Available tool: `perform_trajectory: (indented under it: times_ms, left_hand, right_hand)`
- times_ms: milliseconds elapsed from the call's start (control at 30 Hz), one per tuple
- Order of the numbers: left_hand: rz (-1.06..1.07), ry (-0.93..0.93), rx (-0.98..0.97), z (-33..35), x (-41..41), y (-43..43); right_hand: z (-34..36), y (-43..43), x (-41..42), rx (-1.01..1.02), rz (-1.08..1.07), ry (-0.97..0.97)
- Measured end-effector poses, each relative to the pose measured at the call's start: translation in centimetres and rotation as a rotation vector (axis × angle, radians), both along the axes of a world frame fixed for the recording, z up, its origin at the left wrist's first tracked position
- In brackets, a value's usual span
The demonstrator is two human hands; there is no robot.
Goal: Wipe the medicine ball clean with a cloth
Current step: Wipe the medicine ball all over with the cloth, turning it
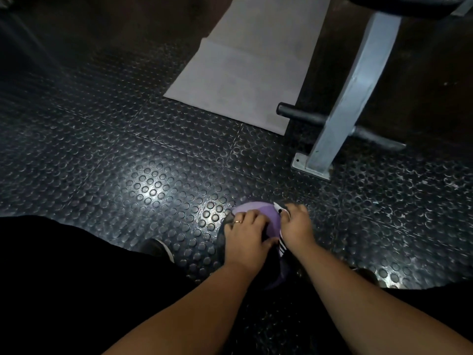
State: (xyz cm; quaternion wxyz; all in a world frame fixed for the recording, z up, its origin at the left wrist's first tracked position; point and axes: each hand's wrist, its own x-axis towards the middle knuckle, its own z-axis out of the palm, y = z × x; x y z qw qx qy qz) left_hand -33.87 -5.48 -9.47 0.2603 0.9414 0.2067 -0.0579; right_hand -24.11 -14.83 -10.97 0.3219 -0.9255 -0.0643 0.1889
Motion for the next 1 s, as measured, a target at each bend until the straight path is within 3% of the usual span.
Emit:
perform_trajectory:
  times_ms: [100,233,367,533,600,733,933,1000]
  left_hand:
    - [0.118,-0.011,-0.016,0.2,-0.5,-1.9]
    - [0.683,0.23,-0.243,1.2,-1.5,-3.5]
    - [0.904,0.31,-0.435,1.0,-2.2,-2.9]
    - [0.856,0.322,-0.606,-0.3,-3.1,0.5]
    - [0.795,0.311,-0.665,-0.4,-3.3,2.5]
    - [0.729,0.291,-0.883,0.1,-3.4,5.6]
    - [0.769,0.449,-1.008,-0.1,-4.1,8.0]
    - [0.869,0.454,-1.019,-0.5,-3.6,8.3]
  right_hand:
    - [0.0,-1.5,-0.3,-0.034,0.002,0.0]
    - [0.5,-2.4,-0.5,-0.077,-0.005,0.05]
    - [0.2,-2.9,0.5,0.026,-0.234,0.234]
    - [-0.5,-4.8,1.7,0.405,-0.796,0.464]
    - [-1.5,-5.8,3.1,0.536,-0.893,0.545]
    - [-1.8,-7.5,3.7,0.551,-0.881,0.749]
    - [-2.2,-6.5,0.2,0.53,-0.864,1.033]
    - [-2.9,-5.6,-0.5,0.54,-0.913,1.04]
